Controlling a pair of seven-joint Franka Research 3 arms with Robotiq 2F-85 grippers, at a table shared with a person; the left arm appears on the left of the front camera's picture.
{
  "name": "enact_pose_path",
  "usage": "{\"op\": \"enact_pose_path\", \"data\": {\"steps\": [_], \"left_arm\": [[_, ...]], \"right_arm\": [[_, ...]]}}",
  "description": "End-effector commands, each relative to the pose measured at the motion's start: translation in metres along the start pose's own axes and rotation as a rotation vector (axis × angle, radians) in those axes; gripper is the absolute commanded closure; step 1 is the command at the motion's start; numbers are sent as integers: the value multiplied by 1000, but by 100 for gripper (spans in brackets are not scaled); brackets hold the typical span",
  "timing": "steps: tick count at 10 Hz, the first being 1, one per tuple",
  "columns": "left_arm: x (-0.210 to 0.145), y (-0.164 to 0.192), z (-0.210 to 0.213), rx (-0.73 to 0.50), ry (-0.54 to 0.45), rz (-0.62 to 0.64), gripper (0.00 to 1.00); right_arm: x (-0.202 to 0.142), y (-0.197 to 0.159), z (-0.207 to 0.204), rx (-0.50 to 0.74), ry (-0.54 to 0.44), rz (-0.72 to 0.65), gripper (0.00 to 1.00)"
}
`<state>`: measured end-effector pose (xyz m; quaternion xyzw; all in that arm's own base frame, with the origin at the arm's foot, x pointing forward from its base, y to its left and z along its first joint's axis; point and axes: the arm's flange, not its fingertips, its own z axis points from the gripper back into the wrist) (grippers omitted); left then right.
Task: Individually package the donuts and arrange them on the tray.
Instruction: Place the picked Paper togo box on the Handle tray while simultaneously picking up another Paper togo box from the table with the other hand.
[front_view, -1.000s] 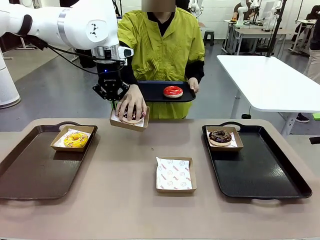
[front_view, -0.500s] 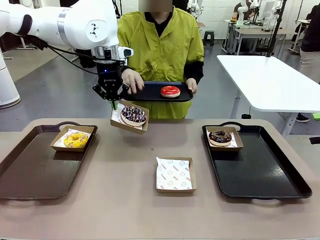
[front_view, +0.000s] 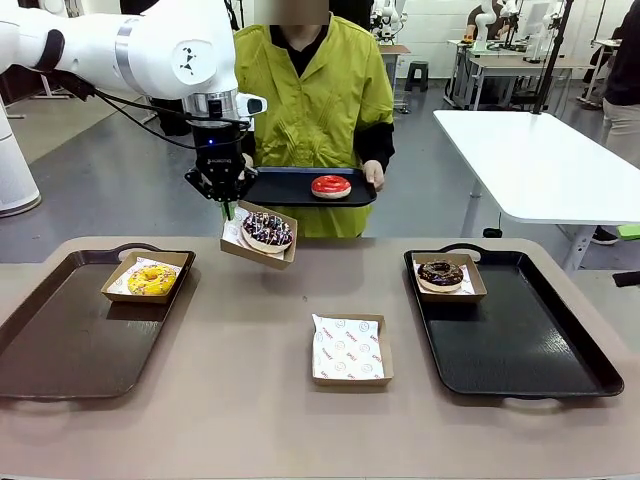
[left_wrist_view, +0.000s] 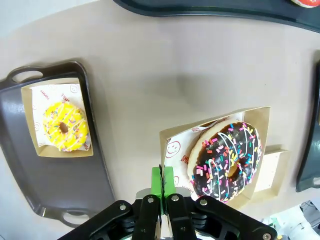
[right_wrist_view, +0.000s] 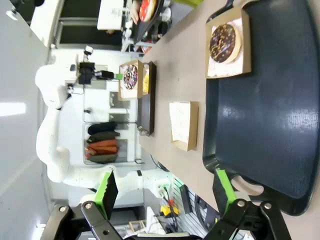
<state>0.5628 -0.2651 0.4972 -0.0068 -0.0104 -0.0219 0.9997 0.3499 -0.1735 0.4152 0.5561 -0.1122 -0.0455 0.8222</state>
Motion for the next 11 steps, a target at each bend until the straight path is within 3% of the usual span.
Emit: {"op": "enact_pose_path", "data": {"steps": [1,4,6,8,11], "left_arm": [[-24,40,17,-1,24,-41,99],[-55,107,41,-14,11,13,99],[-72,141,48,1,-2,47,99],[-93,172,42,-4,7,68,99],[-116,201,28,-11,-4,83,99]], "right_arm": [[9,49,-40,-155,106,-5,0],[25,130,-112,-328,134,11,0],[20,164,-169,-478,138,43,0],[9,178,-221,-584,152,80,0],[0,166,-275,-666,173,86,0]]}}
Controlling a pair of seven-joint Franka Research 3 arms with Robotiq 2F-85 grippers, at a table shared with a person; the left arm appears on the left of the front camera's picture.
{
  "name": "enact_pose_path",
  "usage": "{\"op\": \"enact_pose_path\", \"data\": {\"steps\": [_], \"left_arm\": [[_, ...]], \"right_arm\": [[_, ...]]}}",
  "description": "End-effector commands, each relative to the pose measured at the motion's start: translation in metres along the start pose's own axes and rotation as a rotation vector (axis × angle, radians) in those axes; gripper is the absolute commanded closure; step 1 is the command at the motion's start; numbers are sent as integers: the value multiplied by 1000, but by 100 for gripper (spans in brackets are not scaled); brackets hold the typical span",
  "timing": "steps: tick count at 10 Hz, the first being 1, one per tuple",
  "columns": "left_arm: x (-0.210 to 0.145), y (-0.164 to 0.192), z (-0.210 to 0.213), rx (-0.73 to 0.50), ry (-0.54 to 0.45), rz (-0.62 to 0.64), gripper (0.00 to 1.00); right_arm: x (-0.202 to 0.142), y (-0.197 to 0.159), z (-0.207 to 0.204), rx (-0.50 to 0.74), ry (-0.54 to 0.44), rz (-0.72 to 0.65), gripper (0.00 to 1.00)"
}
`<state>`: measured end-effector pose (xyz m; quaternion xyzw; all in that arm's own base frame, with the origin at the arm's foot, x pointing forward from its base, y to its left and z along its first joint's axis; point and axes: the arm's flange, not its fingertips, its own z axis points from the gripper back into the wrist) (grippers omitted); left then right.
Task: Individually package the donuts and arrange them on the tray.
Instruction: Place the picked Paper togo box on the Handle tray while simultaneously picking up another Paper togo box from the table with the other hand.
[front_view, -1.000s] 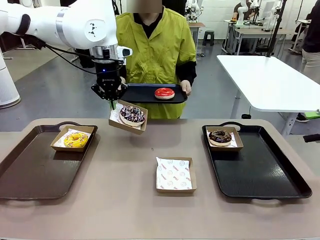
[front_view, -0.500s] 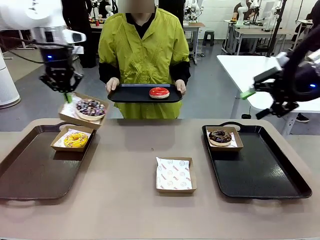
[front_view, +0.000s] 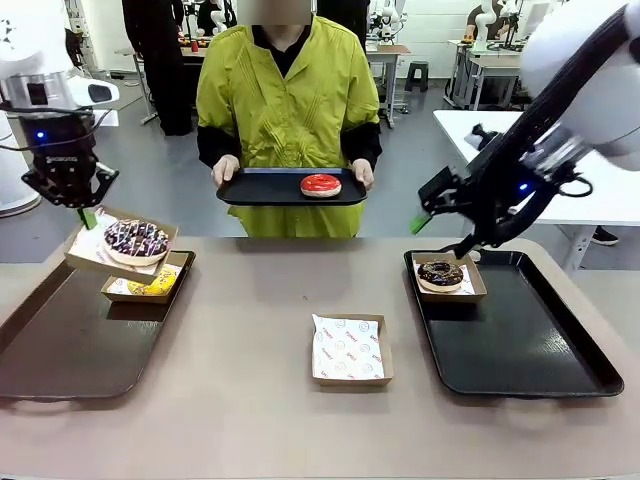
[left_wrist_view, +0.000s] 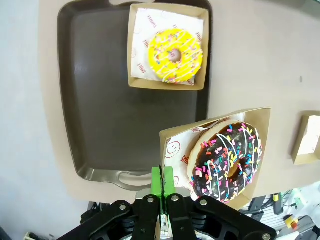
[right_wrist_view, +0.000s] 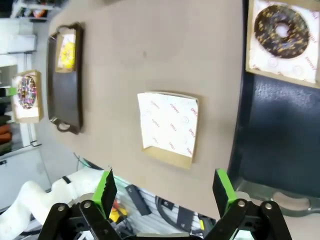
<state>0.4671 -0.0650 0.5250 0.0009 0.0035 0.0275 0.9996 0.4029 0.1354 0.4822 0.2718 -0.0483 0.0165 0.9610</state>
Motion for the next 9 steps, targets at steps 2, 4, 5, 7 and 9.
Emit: {"op": "enact_pose_path", "data": {"steps": [2,4,5,7,9], "left_arm": [[-15,20,-14,-36,-26,-11,99],[-10,13,-11,-3,-7,7,99],[-10,13,-11,-3,-7,7,99],[-10,13,-11,-3,-7,7,99],[-10,13,-11,-3,-7,7,99]], "right_arm": [[0,-4,-22,-40,18,-28,0],[0,-1,-14,-15,12,-2,0],[0,-1,-14,-15,12,-2,0],[0,-1,-14,-15,12,-2,0],[0,-1,-14,-15,12,-2,0]]}}
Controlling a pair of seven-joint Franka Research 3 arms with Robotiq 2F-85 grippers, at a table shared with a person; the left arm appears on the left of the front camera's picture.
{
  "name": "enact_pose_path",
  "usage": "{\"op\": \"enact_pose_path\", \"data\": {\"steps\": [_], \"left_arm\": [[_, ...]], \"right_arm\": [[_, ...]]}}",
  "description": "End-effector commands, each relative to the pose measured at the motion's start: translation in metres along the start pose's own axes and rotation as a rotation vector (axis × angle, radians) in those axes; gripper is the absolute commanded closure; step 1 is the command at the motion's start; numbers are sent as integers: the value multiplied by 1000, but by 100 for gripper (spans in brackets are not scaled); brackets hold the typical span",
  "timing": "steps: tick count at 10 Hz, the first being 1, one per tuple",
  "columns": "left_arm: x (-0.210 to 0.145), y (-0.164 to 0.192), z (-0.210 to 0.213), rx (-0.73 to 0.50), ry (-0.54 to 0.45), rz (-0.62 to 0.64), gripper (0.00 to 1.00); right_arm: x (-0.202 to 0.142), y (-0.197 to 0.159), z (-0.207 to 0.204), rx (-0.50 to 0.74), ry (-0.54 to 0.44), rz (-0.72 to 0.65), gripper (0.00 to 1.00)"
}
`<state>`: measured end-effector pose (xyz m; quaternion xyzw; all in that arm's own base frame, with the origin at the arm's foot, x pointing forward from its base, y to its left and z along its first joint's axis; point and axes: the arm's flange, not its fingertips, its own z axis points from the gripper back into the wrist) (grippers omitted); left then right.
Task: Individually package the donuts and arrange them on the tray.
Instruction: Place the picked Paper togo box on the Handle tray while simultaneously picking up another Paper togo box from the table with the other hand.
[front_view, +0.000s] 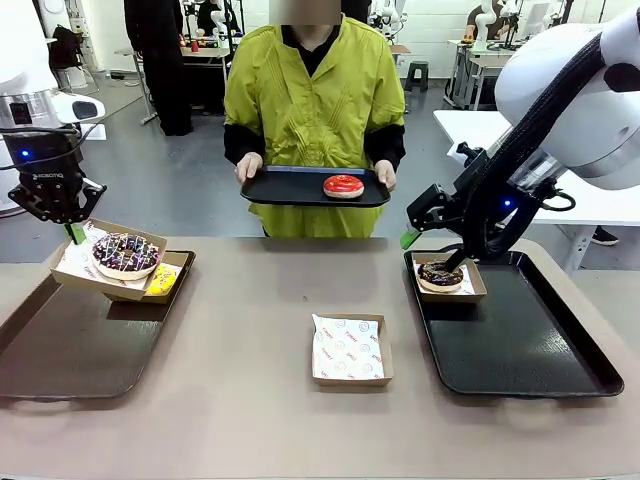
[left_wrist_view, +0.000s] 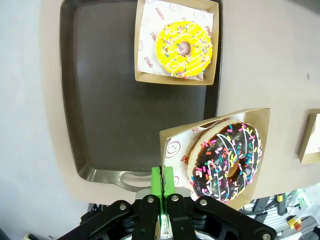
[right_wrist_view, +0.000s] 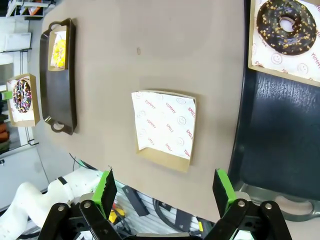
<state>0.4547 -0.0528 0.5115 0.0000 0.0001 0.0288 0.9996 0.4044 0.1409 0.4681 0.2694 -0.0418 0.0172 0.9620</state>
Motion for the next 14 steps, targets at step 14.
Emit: {"op": "enact_pose_path", "data": {"steps": [14], "left_arm": [[-3,115,-80,-17,13,-104,99]], "right_arm": [[-31,47,-168,-428,9,-87,0]]}}
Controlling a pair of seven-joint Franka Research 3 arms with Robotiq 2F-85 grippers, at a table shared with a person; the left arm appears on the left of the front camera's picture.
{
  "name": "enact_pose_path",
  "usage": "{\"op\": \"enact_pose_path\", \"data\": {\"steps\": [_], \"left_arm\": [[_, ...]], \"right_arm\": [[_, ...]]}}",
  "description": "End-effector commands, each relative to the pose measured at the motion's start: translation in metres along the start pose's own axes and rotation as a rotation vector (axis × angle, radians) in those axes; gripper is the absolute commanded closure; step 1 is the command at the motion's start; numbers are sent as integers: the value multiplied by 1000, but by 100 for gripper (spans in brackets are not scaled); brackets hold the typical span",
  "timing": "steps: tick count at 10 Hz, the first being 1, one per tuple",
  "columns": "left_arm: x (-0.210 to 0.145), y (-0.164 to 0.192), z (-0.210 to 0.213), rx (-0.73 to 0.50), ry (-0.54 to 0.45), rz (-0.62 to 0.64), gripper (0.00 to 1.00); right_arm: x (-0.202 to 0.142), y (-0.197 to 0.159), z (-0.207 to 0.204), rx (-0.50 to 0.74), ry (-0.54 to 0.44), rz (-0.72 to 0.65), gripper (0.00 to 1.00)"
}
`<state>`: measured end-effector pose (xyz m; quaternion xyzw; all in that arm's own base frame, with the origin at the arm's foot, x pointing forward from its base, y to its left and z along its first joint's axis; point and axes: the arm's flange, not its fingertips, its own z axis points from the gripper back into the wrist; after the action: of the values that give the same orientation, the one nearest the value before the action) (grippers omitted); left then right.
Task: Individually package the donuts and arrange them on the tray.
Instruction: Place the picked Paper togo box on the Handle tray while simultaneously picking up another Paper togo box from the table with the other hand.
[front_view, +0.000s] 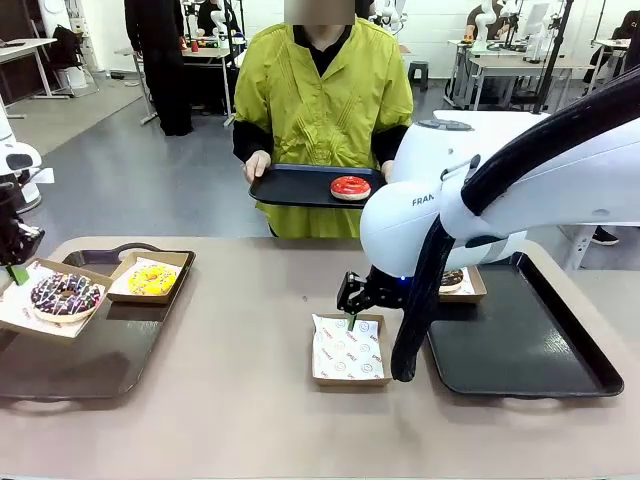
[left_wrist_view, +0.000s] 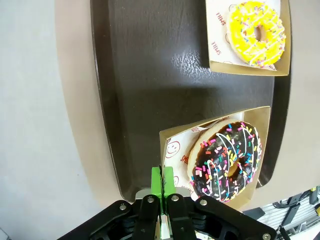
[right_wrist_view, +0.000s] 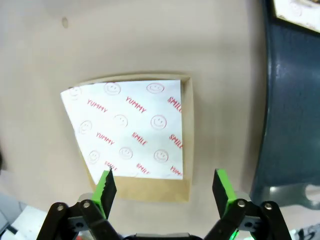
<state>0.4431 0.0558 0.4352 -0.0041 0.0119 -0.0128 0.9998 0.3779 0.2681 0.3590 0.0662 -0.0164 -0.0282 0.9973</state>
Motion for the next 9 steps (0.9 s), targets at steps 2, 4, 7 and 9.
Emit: {"op": "enact_pose_path", "data": {"steps": [2,4,7,9], "left_arm": [[1,4,-13,-8,2,-27,99],[3,3,-19,-3,17,-28,99],[4,0,-33,9,39,-26,99],[-1,2,-41,1,31,-12,99]], "right_arm": [[10,-7,-30,-22,6,5,0],[12,-10,-37,-24,16,13,0],[15,-13,-44,-29,36,14,0],[15,-13,-44,-30,33,17,0]]}}
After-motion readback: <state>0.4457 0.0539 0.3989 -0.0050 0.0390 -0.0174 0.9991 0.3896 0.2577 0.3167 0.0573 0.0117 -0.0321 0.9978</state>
